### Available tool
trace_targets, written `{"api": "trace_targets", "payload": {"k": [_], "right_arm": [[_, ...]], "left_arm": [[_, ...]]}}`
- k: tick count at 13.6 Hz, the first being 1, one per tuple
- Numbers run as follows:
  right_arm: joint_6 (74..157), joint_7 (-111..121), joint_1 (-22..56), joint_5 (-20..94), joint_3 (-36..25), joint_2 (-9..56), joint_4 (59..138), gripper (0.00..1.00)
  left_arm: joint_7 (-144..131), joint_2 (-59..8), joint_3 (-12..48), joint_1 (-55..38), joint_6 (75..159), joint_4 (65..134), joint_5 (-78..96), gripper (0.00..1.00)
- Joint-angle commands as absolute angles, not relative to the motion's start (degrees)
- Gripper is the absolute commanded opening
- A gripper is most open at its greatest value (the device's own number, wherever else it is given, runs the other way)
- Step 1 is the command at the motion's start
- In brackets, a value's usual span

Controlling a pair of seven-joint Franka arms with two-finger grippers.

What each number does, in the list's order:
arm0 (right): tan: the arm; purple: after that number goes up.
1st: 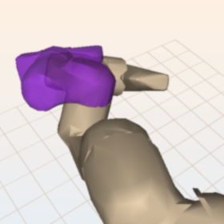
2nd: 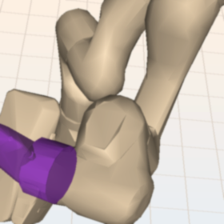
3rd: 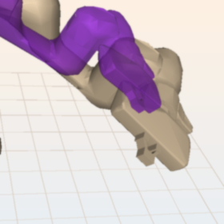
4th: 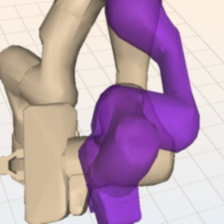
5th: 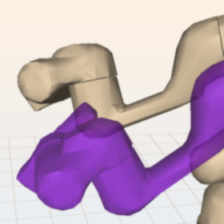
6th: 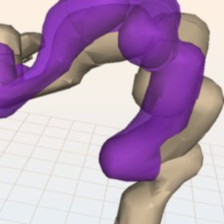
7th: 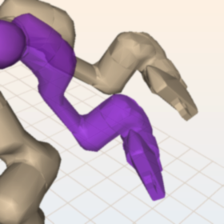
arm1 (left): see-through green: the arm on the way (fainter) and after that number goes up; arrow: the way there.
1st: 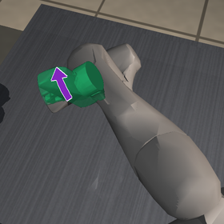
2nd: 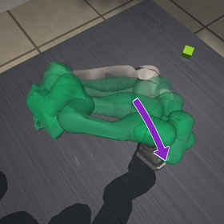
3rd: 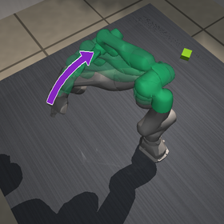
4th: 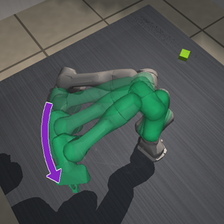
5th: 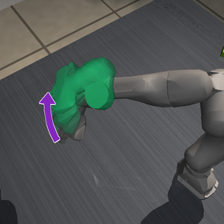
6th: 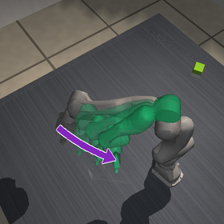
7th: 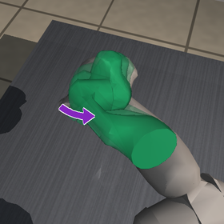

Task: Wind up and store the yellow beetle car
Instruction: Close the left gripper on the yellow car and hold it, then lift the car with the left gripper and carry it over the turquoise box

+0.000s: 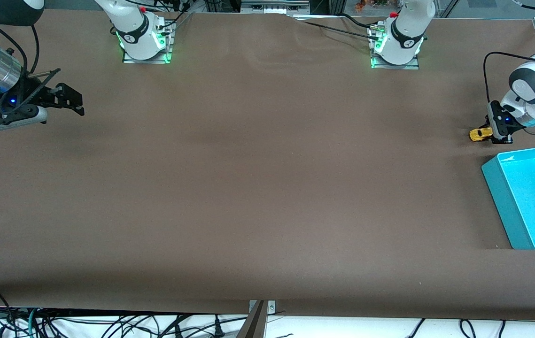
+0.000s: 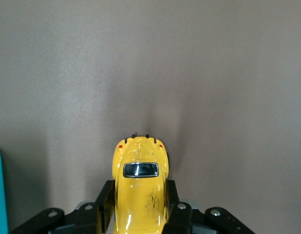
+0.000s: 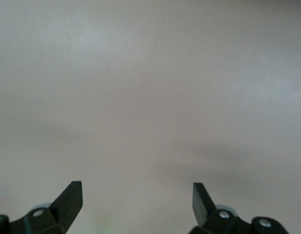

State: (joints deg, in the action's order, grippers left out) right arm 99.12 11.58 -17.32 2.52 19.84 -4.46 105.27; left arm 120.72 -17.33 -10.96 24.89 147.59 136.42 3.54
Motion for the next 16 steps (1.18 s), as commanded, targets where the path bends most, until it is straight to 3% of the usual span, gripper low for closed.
{"api": "trace_targets", "payload": {"k": [1, 9, 11, 16], "right_arm": [[97.7, 11.7, -16.6, 3.3, 19.1, -4.6, 104.2, 1.0], [97.7, 11.8, -16.5, 3.3, 19.1, -4.7, 104.2, 1.0], [97.8, 11.8, -16.5, 3.3, 19.1, -4.7, 104.3, 1.0], [97.8, 11.8, -16.5, 3.4, 19.1, -4.7, 104.2, 1.0]], "left_arm": [[121.2, -14.1, -10.8, 24.8, 141.9, 136.0, 6.7, 0.22], [119.9, -7.1, -11.0, 25.5, 126.6, 134.8, 8.8, 0.22], [119.9, -6.9, -11.0, 25.7, 120.9, 130.5, 8.4, 0.22], [118.7, -11.3, -10.8, 25.4, 109.2, 111.6, 6.6, 0.23]]}}
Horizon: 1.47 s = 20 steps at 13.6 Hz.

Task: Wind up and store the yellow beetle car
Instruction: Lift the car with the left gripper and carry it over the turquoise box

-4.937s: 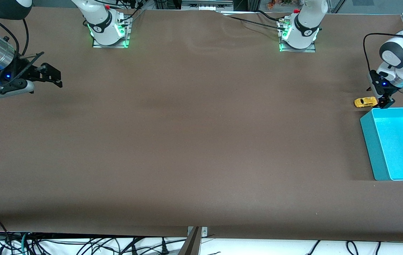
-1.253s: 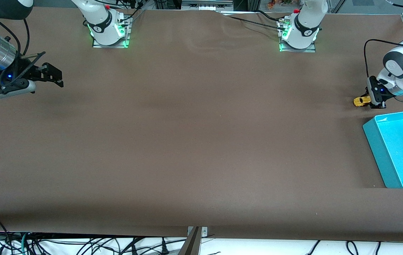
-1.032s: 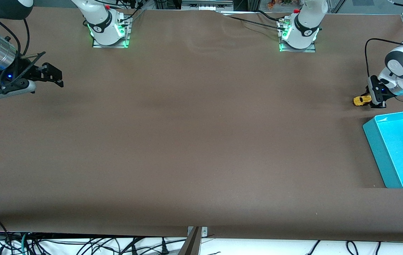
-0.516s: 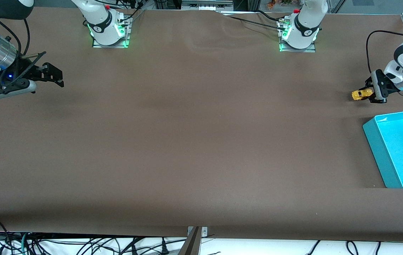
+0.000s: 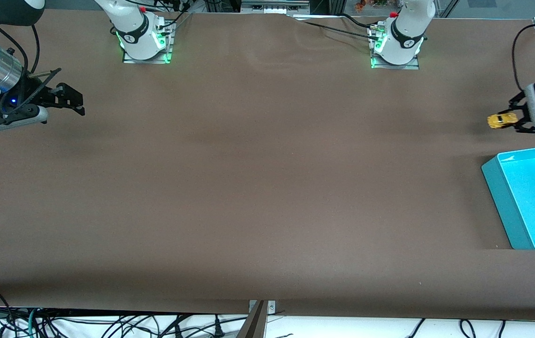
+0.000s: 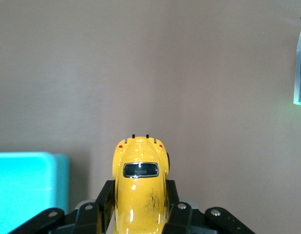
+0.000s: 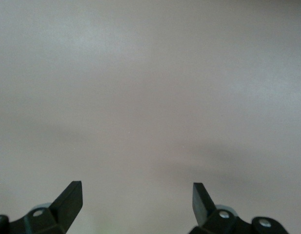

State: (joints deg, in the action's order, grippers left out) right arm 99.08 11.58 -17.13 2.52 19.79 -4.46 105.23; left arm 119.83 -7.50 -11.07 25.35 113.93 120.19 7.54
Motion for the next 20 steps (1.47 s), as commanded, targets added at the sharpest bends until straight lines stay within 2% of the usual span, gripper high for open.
{"api": "trace_targets", "payload": {"k": [1, 3, 10, 16, 20], "right_arm": [[97.8, 11.8, -16.5, 3.4, 19.1, -4.7, 104.3, 1.0], [97.8, 11.8, -16.5, 3.4, 19.1, -4.7, 104.3, 1.0], [97.8, 11.8, -16.5, 3.3, 19.1, -4.7, 104.2, 1.0], [97.7, 11.8, -16.5, 3.3, 19.1, -4.7, 104.3, 1.0], [97.7, 11.8, -16.5, 3.3, 19.0, -4.7, 104.3, 1.0]], "left_arm": [[118.4, -14.1, -10.8, 25.1, 107.5, 106.9, 6.6, 0.24], [117.8, -19.3, -10.8, 25.1, 106.3, 99.5, 7.0, 0.24], [115.0, -35.8, -11.0, 26.8, 106.8, 83.2, 10.6, 0.28], [114.8, -42.9, -11.0, 27.2, 114.8, 82.3, 15.5, 0.29], [114.7, -45.1, -11.0, 27.1, 117.9, 82.8, 16.9, 0.41]]}}
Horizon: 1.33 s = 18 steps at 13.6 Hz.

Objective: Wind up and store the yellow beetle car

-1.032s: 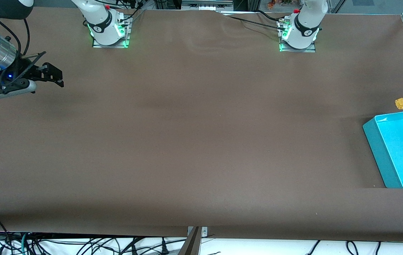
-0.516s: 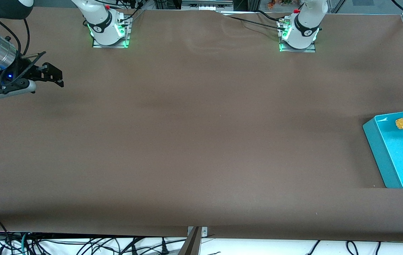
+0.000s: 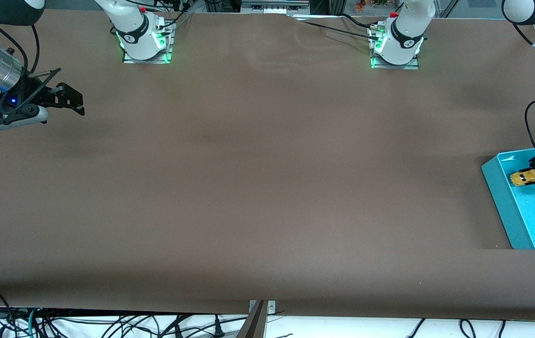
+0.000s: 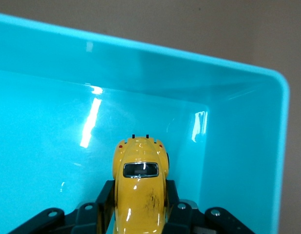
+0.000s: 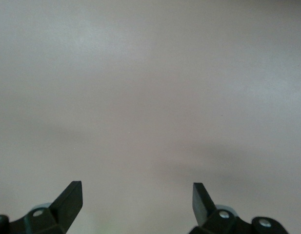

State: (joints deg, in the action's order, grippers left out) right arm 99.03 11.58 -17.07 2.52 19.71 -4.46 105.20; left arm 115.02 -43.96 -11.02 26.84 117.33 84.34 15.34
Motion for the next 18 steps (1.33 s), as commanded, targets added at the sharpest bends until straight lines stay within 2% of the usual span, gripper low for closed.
{"api": "trace_targets", "payload": {"k": [1, 2, 4, 7, 10, 16, 18], "right_arm": [[97.7, 11.8, -16.5, 3.4, 19.1, -4.7, 104.3, 1.0], [97.7, 11.8, -16.5, 3.3, 19.1, -4.7, 104.3, 1.0], [97.7, 11.9, -16.5, 3.3, 19.0, -4.7, 104.3, 1.0], [97.7, 11.9, -16.5, 3.3, 19.0, -4.7, 104.3, 1.0], [97.7, 11.9, -16.5, 3.3, 19.0, -4.7, 104.4, 1.0], [97.6, 11.9, -16.5, 3.3, 18.4, -4.6, 104.3, 1.0], [97.6, 11.3, -16.4, 3.0, 18.4, -4.7, 104.2, 1.0]], "left_arm": [[114.7, -45.4, -11.0, 27.1, 118.3, 82.8, 17.4, 0.5], [114.7, -45.4, -11.0, 27.0, 118.3, 82.8, 17.7, 0.62], [114.6, -44.7, -11.0, 26.5, 117.7, 82.2, 17.2, 1.0], [113.5, -41.2, -11.2, 26.3, 113.0, 82.3, 16.7, 1.0], [102.7, -34.9, -11.0, 24.8, 103.3, 83.0, 12.2, 1.0], [74.6, -24.4, -10.5, 15.9, 89.5, 86.0, 10.7, 1.0], [64.2, -21.8, -6.5, 14.9, 88.0, 86.7, 10.7, 1.0]]}}
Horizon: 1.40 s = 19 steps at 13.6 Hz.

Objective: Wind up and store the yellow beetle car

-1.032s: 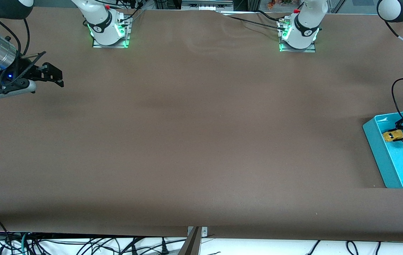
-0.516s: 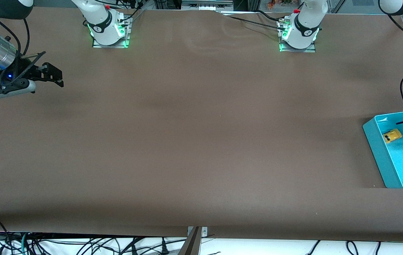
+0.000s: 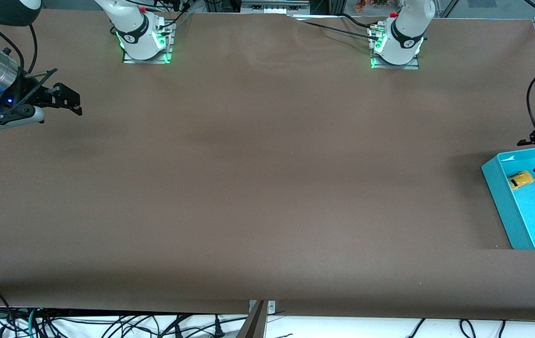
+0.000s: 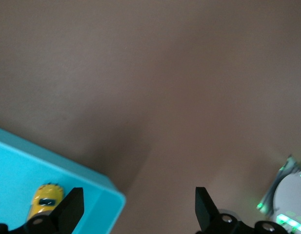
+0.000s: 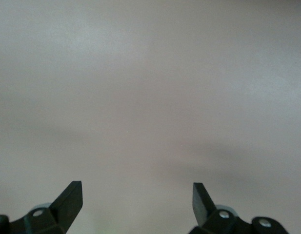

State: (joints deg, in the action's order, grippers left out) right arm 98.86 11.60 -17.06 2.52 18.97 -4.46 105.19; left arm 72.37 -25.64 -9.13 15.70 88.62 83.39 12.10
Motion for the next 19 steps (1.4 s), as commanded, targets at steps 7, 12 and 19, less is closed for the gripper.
{"api": "trace_targets", "payload": {"k": [7, 12, 19], "right_arm": [[88.3, 8.0, -16.4, 3.1, 18.2, -6.8, 97.3, 1.0], [88.9, 8.2, -16.0, 2.4, 18.2, -6.7, 97.1, 1.0], [88.9, 8.2, -15.8, 2.7, 18.2, -6.6, 97.4, 1.0]], "left_arm": [[22.5, -13.4, 3.3, 10.3, 88.9, 87.8, 8.9, 1.0], [2.6, -9.4, 3.4, 2.9, 92.0, 90.0, 7.1, 1.0], [1.7, -5.9, 3.4, 1.0, 95.1, 90.4, 6.9, 1.0]]}}
